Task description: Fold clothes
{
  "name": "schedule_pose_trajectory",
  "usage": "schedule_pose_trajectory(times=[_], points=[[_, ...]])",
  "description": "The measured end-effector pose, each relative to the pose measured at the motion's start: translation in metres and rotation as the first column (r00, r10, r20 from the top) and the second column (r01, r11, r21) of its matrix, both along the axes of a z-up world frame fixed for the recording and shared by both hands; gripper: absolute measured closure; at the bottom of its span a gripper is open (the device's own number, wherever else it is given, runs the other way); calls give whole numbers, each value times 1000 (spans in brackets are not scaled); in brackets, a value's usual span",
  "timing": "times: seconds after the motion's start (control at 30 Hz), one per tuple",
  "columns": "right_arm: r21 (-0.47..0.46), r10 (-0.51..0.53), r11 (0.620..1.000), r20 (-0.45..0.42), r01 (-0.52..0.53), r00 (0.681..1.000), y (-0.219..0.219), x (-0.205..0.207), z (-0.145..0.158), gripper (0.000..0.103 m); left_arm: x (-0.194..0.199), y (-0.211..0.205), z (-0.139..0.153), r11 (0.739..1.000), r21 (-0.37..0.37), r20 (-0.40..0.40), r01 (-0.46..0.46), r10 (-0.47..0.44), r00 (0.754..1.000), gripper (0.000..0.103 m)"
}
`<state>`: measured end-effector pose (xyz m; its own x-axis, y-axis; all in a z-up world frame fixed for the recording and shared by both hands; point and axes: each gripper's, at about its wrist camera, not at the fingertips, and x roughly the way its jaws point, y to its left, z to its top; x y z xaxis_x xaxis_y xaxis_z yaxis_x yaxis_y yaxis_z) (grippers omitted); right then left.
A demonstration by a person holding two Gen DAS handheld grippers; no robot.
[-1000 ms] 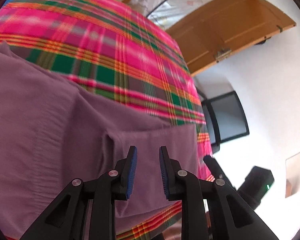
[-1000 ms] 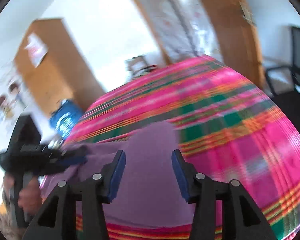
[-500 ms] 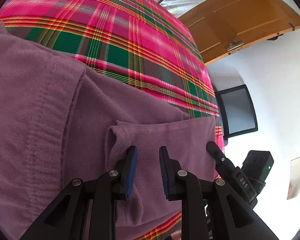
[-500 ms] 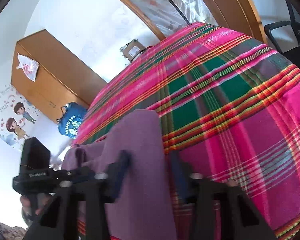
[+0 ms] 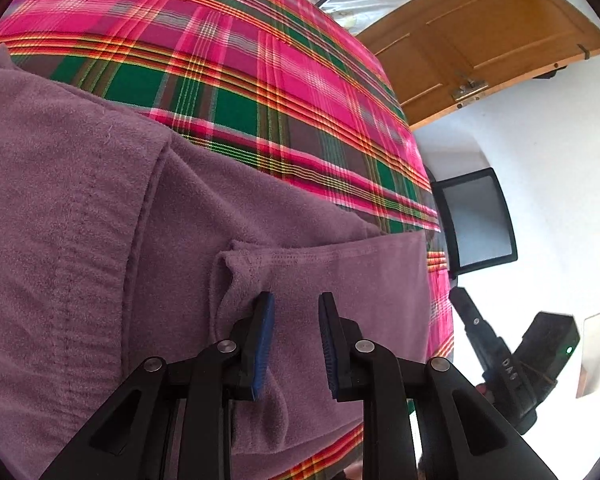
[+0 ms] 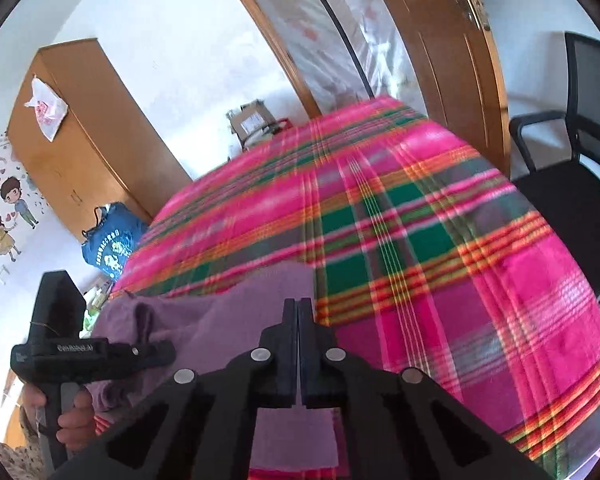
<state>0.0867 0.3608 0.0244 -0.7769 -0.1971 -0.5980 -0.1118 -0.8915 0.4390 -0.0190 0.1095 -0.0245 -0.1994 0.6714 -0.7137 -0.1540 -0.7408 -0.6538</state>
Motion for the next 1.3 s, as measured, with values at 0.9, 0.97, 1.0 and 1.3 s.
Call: schedule_pose_trajectory(times=[0.9,0.97,1.0,1.3], points=[[485,45,874,0,-39,999,-87,81,-42,47,34,12,21,999,-39,-93,26,-30,995,66],[474,27,880,-7,-20,1000,-85,80,-42,47,36,18,16,998,-48,-78,43,-47,996,66],[455,23,890,-8,-17,1000,-83,79,-42,47,37,20,13,997,-52,-71,50,-54,996,66],[424,3,906,-59,22,998,-81,79,-33,47,35,16,10,998,-44,-52,41,-43,998,66]])
